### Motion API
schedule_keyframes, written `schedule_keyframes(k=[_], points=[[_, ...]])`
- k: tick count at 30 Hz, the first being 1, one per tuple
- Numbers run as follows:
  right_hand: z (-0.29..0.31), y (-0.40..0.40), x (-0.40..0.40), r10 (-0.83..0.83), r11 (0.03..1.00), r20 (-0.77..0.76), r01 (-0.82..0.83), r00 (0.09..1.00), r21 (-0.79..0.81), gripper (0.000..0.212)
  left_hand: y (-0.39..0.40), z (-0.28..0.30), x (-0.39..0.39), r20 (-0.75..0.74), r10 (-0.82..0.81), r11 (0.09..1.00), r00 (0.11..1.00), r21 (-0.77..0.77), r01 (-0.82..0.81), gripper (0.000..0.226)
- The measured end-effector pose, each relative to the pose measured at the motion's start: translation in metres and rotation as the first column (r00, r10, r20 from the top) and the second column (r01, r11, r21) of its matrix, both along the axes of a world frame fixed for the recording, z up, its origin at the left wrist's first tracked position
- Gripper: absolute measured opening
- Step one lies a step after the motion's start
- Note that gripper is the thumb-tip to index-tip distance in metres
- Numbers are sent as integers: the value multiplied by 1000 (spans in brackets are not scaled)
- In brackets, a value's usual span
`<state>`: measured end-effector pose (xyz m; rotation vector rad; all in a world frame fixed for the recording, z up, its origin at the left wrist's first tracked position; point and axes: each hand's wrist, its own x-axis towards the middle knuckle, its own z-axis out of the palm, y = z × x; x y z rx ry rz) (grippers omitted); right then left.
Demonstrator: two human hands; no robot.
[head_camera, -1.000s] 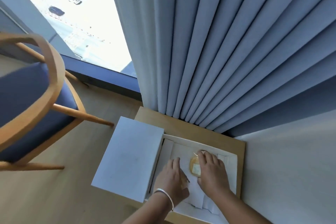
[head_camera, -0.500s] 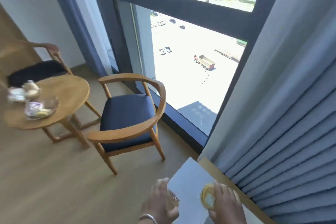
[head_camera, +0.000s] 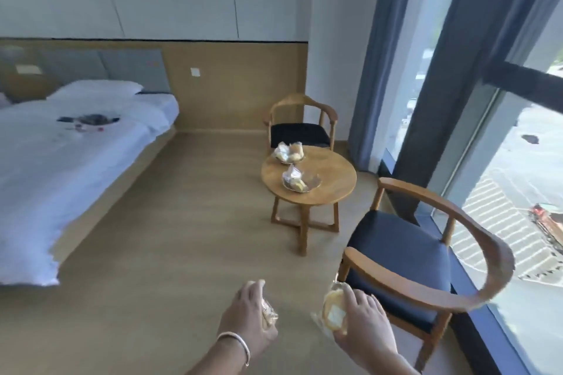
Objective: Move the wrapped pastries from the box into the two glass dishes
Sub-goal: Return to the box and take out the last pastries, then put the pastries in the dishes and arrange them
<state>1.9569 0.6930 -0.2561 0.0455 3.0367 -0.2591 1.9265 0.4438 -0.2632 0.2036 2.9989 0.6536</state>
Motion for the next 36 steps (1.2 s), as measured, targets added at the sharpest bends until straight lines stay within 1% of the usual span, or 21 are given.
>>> schedule_keyframes(k=[4,9,15,21,28,36], points=[[15,-46,-38,122,991,12,-123,992,48,95,-67,9,-13,-35,124,992,992,17,-123,86],[26,-92,-72,238,967,8,-238,971,97,94,-118,11,-11,-45,207,978,977,17,-207,82],[27,-146,-95,344,938,-20,-342,939,58,94,-153,12,-12,-39,250,968,968,-4,-250,80],[26,-154,-125,396,917,-34,-393,918,69,90,-156,19,-47,-32,258,966,966,-16,-258,82],[10,-152,-204,397,916,-17,-395,917,72,89,-152,17,-124,-29,234,971,972,-36,-235,83],[-2,-139,-357,396,918,-14,-395,918,39,90,-138,25,-287,-32,178,980,984,-86,-180,82]])
